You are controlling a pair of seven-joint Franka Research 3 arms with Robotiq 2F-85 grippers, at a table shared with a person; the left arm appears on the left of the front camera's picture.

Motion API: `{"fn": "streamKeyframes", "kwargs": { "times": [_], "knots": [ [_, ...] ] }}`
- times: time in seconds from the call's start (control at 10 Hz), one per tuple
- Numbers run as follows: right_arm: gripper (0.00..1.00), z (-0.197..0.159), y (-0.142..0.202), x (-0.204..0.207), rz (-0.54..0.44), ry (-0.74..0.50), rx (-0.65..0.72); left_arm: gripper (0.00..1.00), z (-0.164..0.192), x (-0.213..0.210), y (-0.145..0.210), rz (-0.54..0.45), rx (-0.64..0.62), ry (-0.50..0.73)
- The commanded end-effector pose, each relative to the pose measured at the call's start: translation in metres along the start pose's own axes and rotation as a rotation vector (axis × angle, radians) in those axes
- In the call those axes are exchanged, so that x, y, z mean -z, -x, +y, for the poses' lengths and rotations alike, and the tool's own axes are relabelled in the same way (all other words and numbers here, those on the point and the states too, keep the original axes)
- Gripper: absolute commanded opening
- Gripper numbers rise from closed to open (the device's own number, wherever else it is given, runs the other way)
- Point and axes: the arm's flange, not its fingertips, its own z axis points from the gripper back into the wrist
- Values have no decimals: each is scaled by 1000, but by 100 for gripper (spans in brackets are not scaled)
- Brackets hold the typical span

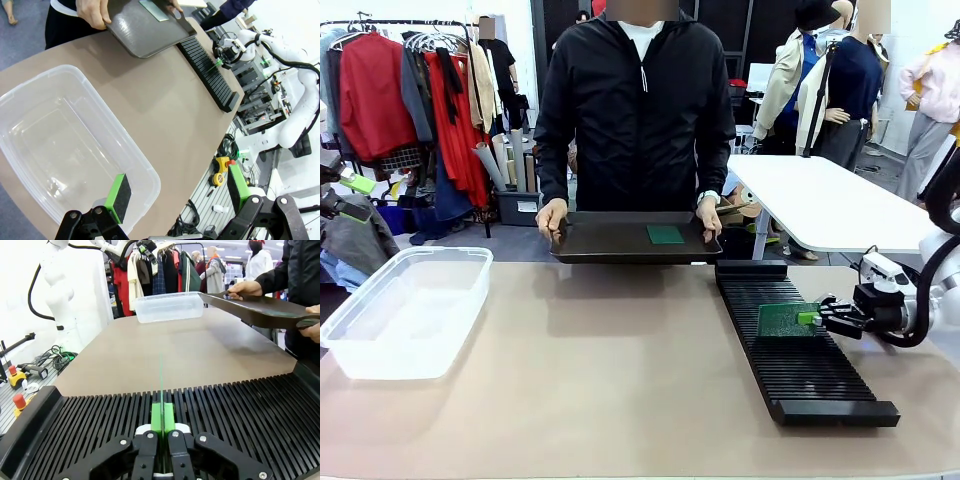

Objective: Sort PCBs into racks and boxes based on the side picked up.
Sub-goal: If the short side of the Blank PCB is picked up, insert it into the PCB Rack ; if the long side is picked up, place it in the Organizing box.

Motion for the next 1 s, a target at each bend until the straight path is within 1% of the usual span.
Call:
{"fn": "streamKeyframes", "kwargs": {
  "times": [0.0,0.4,0.5,0.9],
  "knots": [
    [0,-5,7,7,39,27,-26,100,-1,0,0,-4,2,-2],
    [0,-4,6,2,16,36,-14,100,-1,0,0,-4,2,-2],
    [12,-4,4,0,12,37,-8,100,-1,0,0,-4,2,-2],
    [90,-2,-11,-4,11,49,-22,100,-1,0,0,-4,2,-2]
  ]
}}
